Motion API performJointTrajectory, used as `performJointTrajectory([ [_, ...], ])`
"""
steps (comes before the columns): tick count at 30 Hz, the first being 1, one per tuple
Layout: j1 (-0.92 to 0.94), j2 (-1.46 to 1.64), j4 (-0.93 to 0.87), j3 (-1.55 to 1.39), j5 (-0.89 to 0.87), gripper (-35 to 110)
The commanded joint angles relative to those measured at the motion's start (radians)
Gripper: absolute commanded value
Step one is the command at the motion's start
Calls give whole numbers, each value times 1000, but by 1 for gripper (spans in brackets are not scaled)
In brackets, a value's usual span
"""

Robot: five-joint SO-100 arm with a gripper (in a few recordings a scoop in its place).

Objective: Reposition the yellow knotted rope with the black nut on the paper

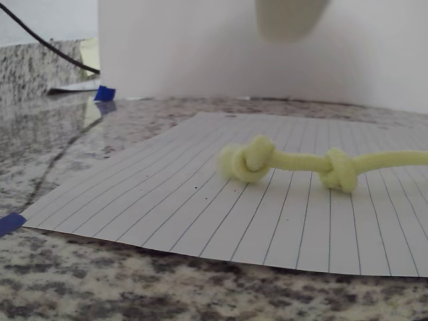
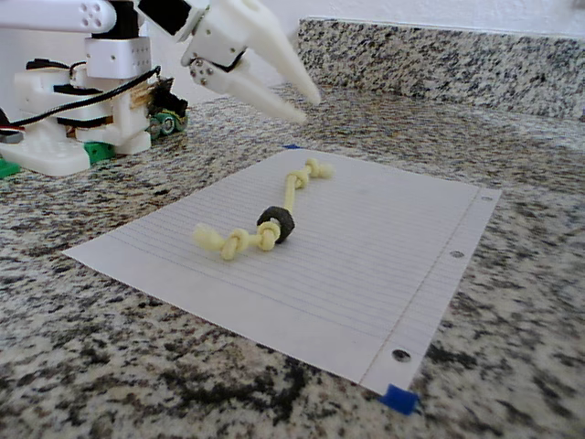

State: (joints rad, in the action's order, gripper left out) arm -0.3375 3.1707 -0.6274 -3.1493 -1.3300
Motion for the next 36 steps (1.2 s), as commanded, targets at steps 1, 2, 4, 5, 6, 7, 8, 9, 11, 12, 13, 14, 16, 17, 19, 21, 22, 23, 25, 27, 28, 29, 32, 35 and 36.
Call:
performJointTrajectory([
  [1, 31, 14, 49, 9, 140, 15],
  [2, 38, 18, 55, 11, 202, 10],
  [4, 64, 26, 60, 11, 328, 0],
  [5, 72, 32, 61, 11, 439, 0],
  [6, 83, 37, 63, 12, 545, 0],
  [7, 92, 40, 69, 14, 655, 0],
  [8, 100, 43, 75, 14, 750, 0],
  [9, 104, 48, 89, 15, 861, 0],
  [11, 117, 64, 110, 15, 1117, 0],
  [12, 126, 75, 124, 17, 1262, 0],
  [13, 135, 86, 129, 18, 1374, 0],
  [14, 144, 92, 129, 18, 1466, 0],
  [16, 164, 103, 130, 26, 1617, 0],
  [17, 176, 103, 137, 26, 1677, 0],
  [19, 192, 104, 110, 26, 1755, 0],
  [21, 218, 115, 75, 26, 1884, 0],
  [22, 232, 115, 72, 26, 1970, 0],
  [23, 245, 115, 69, 29, 2072, 0],
  [25, 267, 123, 37, 32, 2241, 0],
  [27, 284, 126, 6, 34, 2353, 0],
  [28, 291, 127, -6, 35, 2411, 0],
  [29, 302, 130, -17, 38, 2464, 0],
  [32, 322, 137, -48, 38, 2603, 0],
  [35, 325, 150, -107, 35, 2721, 0],
  [36, 330, 161, -129, 35, 2758, 0],
])
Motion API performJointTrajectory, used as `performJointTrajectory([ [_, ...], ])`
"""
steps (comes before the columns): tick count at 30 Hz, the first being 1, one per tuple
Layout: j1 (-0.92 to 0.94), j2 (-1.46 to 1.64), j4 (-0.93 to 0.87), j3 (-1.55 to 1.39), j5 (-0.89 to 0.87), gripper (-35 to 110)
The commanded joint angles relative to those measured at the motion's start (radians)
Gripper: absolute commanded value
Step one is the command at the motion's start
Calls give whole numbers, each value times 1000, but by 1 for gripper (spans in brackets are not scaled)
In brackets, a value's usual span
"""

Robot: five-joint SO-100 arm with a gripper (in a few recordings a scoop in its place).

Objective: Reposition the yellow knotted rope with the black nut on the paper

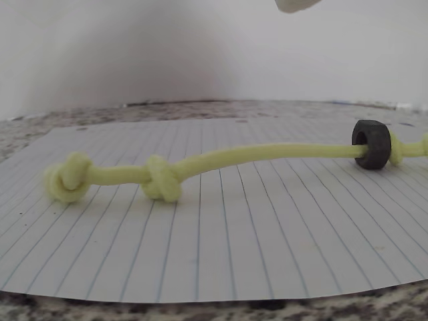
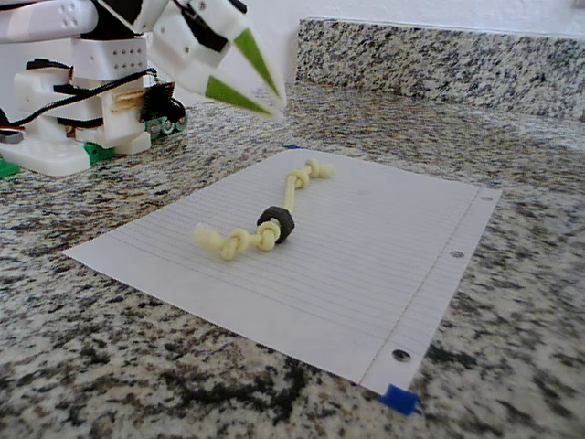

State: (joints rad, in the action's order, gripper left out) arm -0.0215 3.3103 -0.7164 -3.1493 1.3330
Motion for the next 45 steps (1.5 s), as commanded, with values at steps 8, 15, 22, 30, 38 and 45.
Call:
performJointTrajectory([
  [8, 41, 86, -222, 17, 281, 0],
  [15, 74, 98, -250, -57, 288, 0],
  [22, 72, 100, -290, -57, 322, 0],
  [30, 55, 100, -308, -52, 339, 0],
  [38, 31, 100, -342, -44, 339, 0],
  [45, 29, 100, -359, -38, 339, 0],
])
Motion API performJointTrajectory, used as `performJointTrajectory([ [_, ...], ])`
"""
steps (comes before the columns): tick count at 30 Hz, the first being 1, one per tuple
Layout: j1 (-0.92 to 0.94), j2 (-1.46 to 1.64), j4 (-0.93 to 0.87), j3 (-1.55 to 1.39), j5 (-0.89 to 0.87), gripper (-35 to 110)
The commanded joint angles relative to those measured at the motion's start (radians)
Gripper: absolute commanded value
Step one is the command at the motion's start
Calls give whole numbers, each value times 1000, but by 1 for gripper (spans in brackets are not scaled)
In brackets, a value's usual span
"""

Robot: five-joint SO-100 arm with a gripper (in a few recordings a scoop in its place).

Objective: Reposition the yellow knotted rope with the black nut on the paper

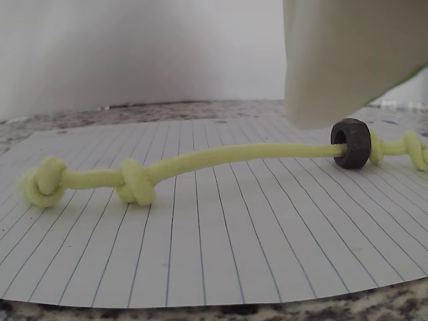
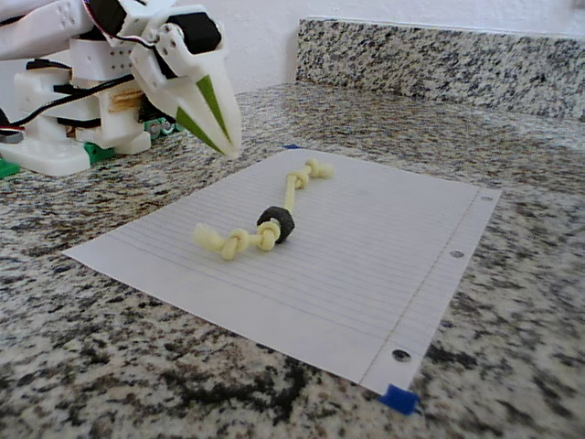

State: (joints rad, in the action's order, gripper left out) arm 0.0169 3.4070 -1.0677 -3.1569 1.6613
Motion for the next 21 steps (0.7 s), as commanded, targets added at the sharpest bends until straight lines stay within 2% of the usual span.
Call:
performJointTrajectory([
  [1, -9, 3, -11, -31, 11, 0],
  [14, -9, 3, -44, -20, -15, 0],
  [21, -29, 3, -60, -15, -106, 0],
])
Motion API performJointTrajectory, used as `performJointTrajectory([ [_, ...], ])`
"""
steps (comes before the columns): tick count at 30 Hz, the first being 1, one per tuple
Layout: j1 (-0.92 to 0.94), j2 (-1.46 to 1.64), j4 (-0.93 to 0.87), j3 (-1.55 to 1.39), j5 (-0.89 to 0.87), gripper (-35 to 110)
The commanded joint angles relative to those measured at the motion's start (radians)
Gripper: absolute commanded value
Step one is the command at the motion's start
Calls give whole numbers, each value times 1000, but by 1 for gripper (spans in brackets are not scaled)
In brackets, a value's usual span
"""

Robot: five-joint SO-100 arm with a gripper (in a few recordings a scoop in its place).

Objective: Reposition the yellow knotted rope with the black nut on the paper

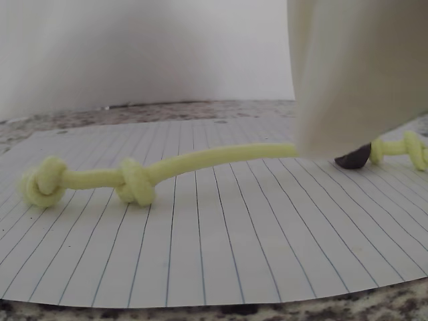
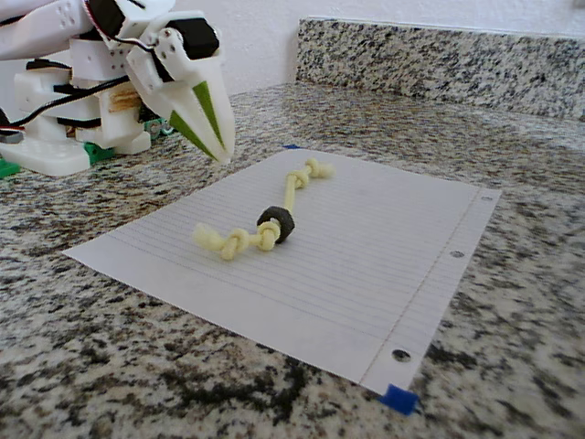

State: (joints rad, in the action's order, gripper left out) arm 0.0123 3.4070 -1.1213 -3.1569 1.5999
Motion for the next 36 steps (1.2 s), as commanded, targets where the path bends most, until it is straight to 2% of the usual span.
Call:
performJointTrajectory([
  [1, -29, 3, -8, -15, -49, 0],
  [12, -55, 3, -3, -15, -100, 0],
  [14, -52, 3, 2, -17, -95, 14],
  [36, -51, 3, 3, -17, -95, 14],
])
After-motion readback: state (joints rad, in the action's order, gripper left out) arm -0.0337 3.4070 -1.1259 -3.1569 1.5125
